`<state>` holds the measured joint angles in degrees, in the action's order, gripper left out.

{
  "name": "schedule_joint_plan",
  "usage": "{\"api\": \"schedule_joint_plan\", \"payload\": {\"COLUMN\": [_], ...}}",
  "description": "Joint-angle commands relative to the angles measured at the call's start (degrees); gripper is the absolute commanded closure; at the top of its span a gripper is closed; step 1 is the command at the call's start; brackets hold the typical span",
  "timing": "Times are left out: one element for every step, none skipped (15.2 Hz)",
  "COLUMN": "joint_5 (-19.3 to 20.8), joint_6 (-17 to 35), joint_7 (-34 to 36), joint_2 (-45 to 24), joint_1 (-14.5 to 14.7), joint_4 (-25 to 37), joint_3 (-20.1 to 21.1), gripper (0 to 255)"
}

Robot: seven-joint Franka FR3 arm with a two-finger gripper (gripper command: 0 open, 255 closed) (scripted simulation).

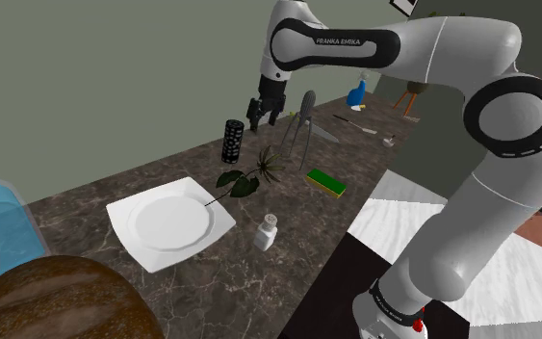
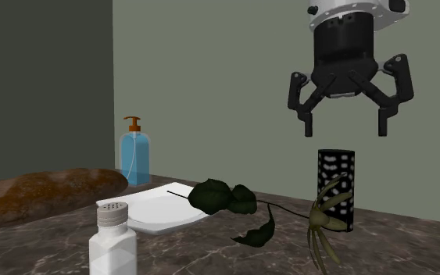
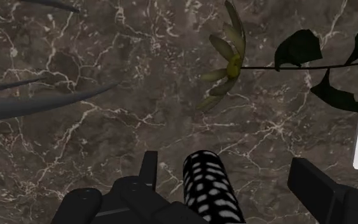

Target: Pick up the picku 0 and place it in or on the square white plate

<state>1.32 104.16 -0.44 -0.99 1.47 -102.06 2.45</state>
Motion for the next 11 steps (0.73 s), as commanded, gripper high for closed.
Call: {"api": "schedule_joint_plan", "payload": {"joint_5": [0.03,0.07,0.11,0.16,0.22,0.26,0.26,0.25,0.25,0.26,0.26], "joint_6": [-1.54,-2.18,-2.92,-3.78,-4.76,-5.34,-4.54,-3.74,-2.96,-2.19,-1.43], "joint_7": [0.61,0.86,1.09,1.32,1.54,1.66,1.66,1.66,1.67,1.67,1.68], "joint_2": [-4.94,-7.40,-9.94,-12.54,-15.24,-16.72,-16.66,-16.60,-16.57,-16.58,-16.59], "joint_1": [0.33,0.48,0.64,0.82,1.01,1.12,1.11,1.09,1.08,1.07,1.06], "joint_4": [6.47,9.57,12.83,16.28,19.96,22.01,21.15,20.29,19.48,18.73,17.97], "joint_3": [0.31,0.41,0.51,0.60,0.67,0.71,0.70,0.69,0.68,0.68,0.67], "gripper": [0,0,0,0,0,0,0,0,0,0,0]}}
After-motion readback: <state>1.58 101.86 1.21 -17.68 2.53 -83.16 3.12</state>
